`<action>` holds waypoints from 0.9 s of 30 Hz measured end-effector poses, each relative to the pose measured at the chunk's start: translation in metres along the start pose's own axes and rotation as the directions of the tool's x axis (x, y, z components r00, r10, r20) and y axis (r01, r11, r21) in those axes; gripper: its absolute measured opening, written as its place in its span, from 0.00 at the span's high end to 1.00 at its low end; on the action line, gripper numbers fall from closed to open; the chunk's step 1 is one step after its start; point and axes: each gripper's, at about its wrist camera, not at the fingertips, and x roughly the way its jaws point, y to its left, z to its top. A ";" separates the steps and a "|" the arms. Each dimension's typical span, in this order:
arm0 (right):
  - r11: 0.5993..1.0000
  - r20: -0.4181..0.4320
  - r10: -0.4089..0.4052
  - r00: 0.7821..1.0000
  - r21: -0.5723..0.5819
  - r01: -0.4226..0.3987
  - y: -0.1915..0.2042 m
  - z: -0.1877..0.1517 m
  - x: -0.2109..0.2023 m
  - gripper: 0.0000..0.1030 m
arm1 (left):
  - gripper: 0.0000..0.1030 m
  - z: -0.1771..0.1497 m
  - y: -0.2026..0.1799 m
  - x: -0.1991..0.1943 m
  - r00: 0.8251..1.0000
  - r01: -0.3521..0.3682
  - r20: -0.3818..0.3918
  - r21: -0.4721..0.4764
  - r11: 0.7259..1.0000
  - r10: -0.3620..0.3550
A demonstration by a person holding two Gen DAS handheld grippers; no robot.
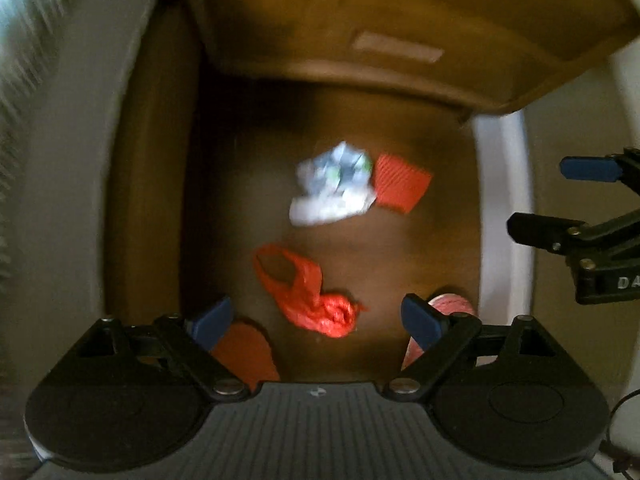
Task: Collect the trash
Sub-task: 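Withdraw both tools from the wastebasket and lower them to the trash pile, then grasp the red plastic bag with the left tool while the right tool grasps the orange foam net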
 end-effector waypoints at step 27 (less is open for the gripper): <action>0.926 -0.170 -0.147 0.974 -0.369 0.075 -0.065 -0.052 0.336 0.11 | 0.11 -0.040 0.014 0.326 0.953 -0.016 -0.296 -0.279 0.960 -0.070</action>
